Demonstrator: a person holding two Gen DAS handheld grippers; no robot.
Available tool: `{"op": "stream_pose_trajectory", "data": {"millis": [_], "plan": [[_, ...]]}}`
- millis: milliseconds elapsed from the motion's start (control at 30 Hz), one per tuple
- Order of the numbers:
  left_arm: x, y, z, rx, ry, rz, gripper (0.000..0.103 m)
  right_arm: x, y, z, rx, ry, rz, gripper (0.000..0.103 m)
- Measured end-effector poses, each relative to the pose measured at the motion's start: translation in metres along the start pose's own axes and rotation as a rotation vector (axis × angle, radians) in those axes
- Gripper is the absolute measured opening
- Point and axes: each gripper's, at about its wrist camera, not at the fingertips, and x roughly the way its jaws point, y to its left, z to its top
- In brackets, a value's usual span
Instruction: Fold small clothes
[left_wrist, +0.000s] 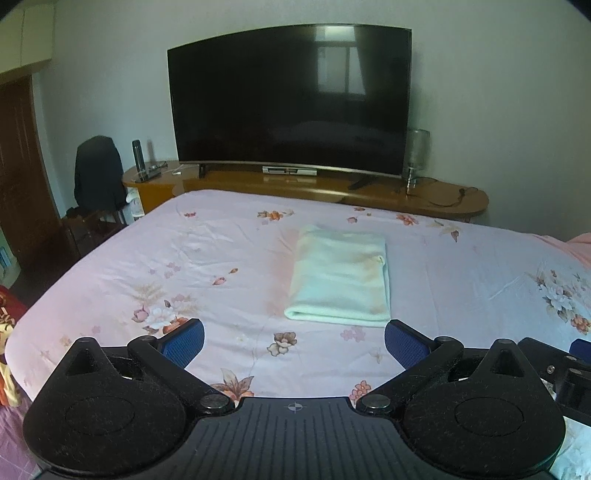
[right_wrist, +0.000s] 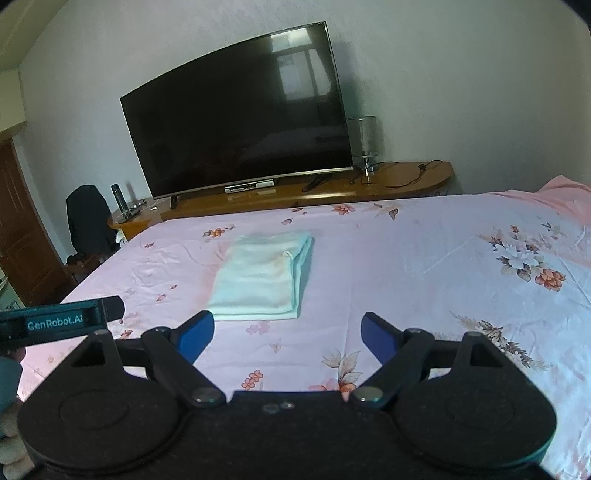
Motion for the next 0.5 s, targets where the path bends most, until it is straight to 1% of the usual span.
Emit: {"op": "stream_pose_trajectory", "data": {"millis": [167,333,500], "plan": [[0.018,-0.001,0.005,0.016,0.019,-0.026,0.103,0.017,0.005,0.000,-0.001,0.026,-0.020,0.087],[0.032,0.001,0.015,0.010,0.018,-0.041,0.103,0.034,0.007,0.007,0.000,0.042,-0.042,0.087],[0.041,0.001,0.020,0.010,0.030,-0.035,0.103,0.047,0.009,0.014,0.003,0.049,-0.058,0.087]]}}
